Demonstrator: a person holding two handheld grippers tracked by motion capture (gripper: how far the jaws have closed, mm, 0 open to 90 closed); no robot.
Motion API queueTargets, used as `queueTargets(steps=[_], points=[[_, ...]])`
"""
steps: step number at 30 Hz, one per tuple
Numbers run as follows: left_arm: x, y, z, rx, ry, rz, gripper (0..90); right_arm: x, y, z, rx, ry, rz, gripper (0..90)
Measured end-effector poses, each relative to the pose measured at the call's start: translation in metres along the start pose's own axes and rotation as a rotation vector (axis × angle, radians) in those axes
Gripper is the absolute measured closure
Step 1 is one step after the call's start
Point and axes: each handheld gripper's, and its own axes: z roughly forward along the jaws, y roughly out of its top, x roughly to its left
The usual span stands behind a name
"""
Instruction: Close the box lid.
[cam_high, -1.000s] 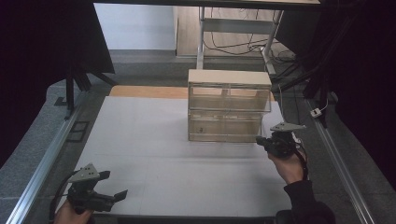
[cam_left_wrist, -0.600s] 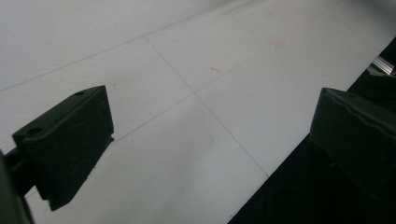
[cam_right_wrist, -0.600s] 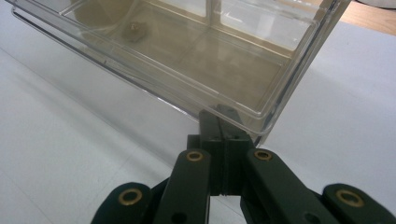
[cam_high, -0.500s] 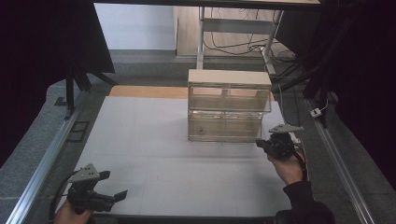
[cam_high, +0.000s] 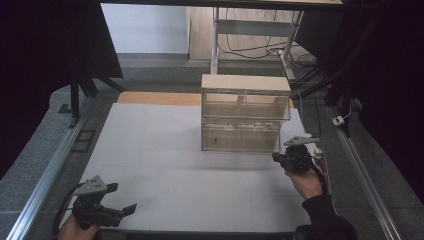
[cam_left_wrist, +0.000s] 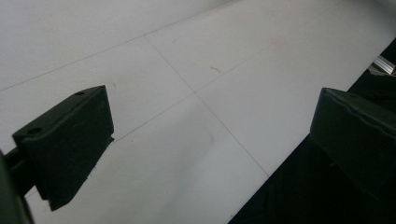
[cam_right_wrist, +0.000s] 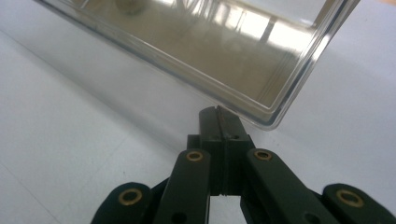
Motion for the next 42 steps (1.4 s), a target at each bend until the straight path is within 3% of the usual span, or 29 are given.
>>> queueTargets(steps=[9,13,24,31,42], points=[[0.000,0.000,0.000,0.002,0.002,0.000,0.0,0.001,-0.001,0.002,0.002,-0.004,0.001,89.7],[0.000,0.000,0.000,0.001,0.002,-0.003,0.0,0.002,0.001,-0.003,-0.024,0.005,0.012,88.1],[0.002,-0.001,-0.001,0.009,0.009,-0.026,0.0,0.011,0.005,-0.016,-0.059,0.053,0.060,61.3],[0.001,-0.001,-0.001,0.012,0.008,-0.020,0.0,0.023,0.004,-0.027,-0.068,0.066,0.057,40.2],[0.001,0.000,-0.001,0.015,0.014,-0.018,0.0,0.046,-0.007,-0.052,-0.121,0.092,0.055,16.1]])
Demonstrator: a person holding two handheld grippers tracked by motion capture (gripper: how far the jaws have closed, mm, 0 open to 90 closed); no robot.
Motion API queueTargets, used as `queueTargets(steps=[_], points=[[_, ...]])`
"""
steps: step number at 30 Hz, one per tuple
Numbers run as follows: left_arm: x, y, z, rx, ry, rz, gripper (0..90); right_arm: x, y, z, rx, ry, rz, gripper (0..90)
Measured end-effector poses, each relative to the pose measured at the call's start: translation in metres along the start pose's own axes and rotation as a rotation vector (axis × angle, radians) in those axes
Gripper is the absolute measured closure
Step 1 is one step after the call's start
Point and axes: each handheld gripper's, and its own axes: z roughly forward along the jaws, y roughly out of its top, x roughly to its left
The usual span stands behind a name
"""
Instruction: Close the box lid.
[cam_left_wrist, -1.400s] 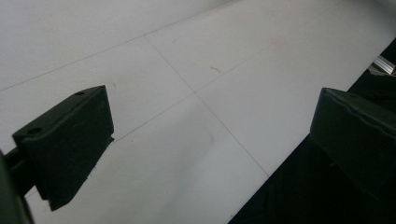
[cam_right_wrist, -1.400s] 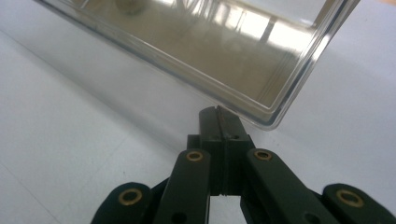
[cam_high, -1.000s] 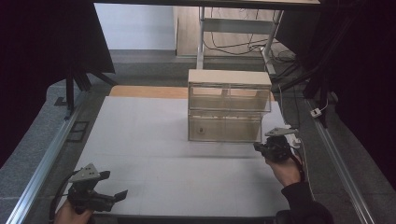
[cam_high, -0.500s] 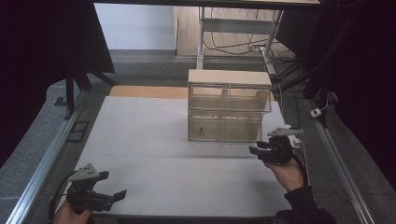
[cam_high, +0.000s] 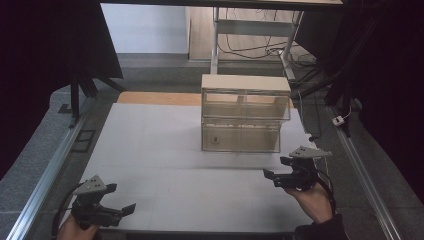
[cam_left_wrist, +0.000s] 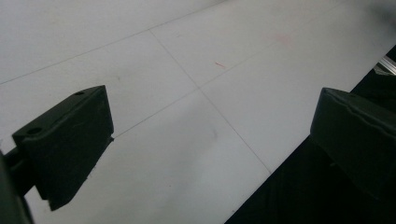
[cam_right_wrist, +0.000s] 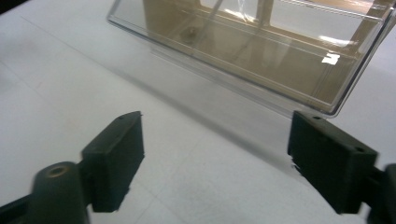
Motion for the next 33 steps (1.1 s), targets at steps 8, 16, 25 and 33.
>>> queueTargets(steps=[8,16,25,33], points=[[0.000,0.000,0.000,0.002,0.000,0.002,0.0,0.012,-0.013,-0.013,0.008,-0.019,-0.008,6.3],[0.000,0.000,0.000,0.002,0.003,0.001,0.0,0.018,-0.031,-0.022,0.015,-0.047,-0.020,0.0],[0.000,-0.001,0.000,0.014,0.017,-0.001,0.0,0.019,-0.051,-0.028,0.056,-0.081,0.008,0.0],[0.000,0.000,0.001,0.026,0.022,-0.009,0.0,0.018,-0.059,-0.027,0.109,-0.087,0.031,0.0]])
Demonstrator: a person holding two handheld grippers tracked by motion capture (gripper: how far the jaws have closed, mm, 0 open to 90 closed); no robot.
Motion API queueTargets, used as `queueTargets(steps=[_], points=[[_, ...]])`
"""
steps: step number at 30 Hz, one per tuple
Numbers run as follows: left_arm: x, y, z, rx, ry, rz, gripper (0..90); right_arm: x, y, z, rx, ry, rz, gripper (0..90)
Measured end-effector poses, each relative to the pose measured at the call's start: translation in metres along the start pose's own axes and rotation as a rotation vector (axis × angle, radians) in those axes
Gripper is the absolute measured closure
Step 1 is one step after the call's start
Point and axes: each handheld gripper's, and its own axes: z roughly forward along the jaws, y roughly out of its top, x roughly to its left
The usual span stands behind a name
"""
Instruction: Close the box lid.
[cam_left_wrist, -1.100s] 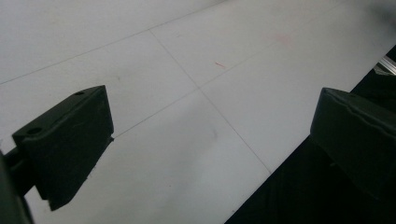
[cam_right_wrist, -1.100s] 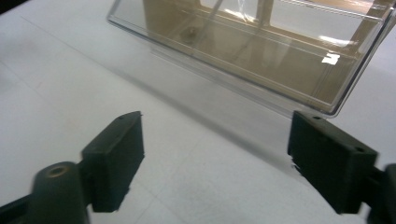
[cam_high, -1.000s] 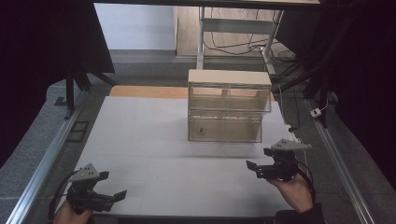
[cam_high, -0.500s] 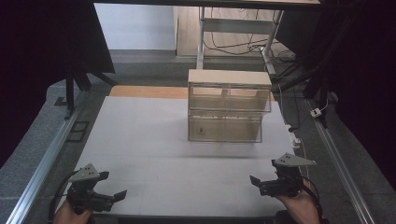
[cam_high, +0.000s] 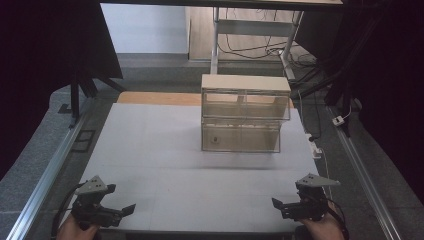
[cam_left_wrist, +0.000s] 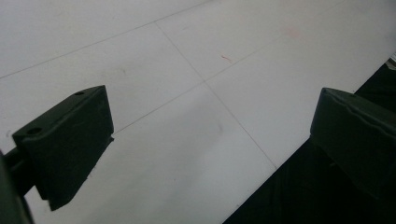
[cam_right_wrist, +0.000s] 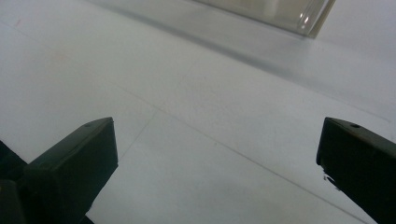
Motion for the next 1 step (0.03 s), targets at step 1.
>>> queueTargets(steps=[1], points=[[0.0005,0.0005,0.0000,-0.001,-0.001,-0.002,0.0,-0.0002,0.0001,0.0006,0.008,-0.002,0.001,0.0]])
